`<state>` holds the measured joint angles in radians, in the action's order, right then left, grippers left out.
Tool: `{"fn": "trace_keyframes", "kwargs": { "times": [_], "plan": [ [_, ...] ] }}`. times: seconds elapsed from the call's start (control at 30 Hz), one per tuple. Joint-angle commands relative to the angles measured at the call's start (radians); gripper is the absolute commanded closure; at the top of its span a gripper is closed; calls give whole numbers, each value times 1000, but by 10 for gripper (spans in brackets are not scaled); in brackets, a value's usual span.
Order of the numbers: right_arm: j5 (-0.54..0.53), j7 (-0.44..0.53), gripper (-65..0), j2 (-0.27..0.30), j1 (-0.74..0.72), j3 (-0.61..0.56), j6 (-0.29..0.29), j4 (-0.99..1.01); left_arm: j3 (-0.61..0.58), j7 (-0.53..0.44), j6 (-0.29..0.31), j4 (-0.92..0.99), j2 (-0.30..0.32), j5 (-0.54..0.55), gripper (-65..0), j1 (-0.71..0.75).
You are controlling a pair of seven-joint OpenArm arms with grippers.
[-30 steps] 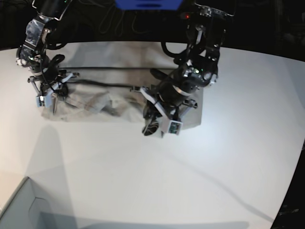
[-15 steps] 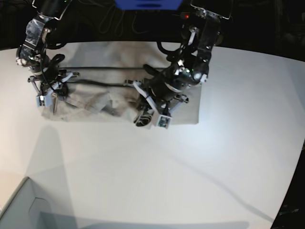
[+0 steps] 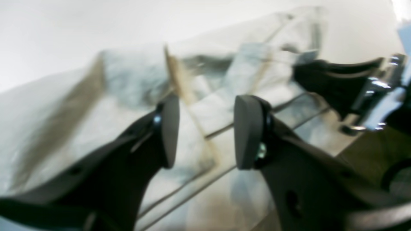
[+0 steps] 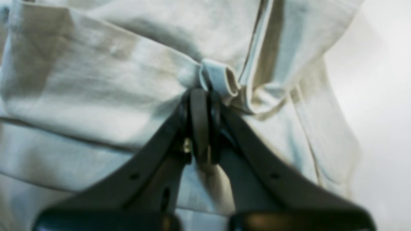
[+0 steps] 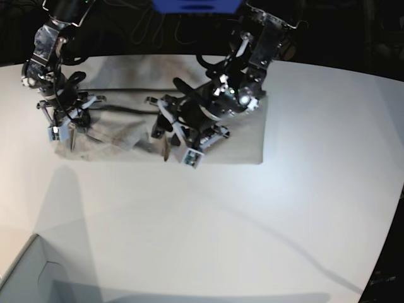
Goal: Layout the t-shirt on the table in an organized manner, then fold the t-shirt properly
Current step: 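Move the left gripper to the strip's middle and grasp the fabric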
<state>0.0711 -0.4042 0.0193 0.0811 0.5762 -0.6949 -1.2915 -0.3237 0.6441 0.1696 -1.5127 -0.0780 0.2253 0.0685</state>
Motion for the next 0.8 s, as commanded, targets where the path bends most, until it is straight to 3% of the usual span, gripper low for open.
{"fn": "trace_keyframes", "kwargs": {
  "times": [0.0, 0.17, 0.3, 0.53, 0.6, 0.77],
  "plan": [
    [12, -32, 0, 5, 4, -2, -3, -9, -1, -23, 6, -24, -7, 9, -251, -12],
    [12, -32, 0, 9, 3, 3, -3, -21, 7, -23, 3, -116, -4, 10, -252, 17],
    [11, -43, -6, 9, 29, -2, -3, -102, 82, -20, 3, -182, 25, 9, -252, 34],
    [8, -147, -215, 3, 38, 6, -3, -236, 257, -17, 14, -127, 57, 13, -253, 43],
    [6, -167, -267, 3, 38, 11, -3, -273, 266, -27, 14, -127, 80, 55, -253, 55],
    [6, -197, -325, -8, 6, 66, -3, -302, 268, -27, 14, -125, 165, 208, -253, 55]
  ]
}}
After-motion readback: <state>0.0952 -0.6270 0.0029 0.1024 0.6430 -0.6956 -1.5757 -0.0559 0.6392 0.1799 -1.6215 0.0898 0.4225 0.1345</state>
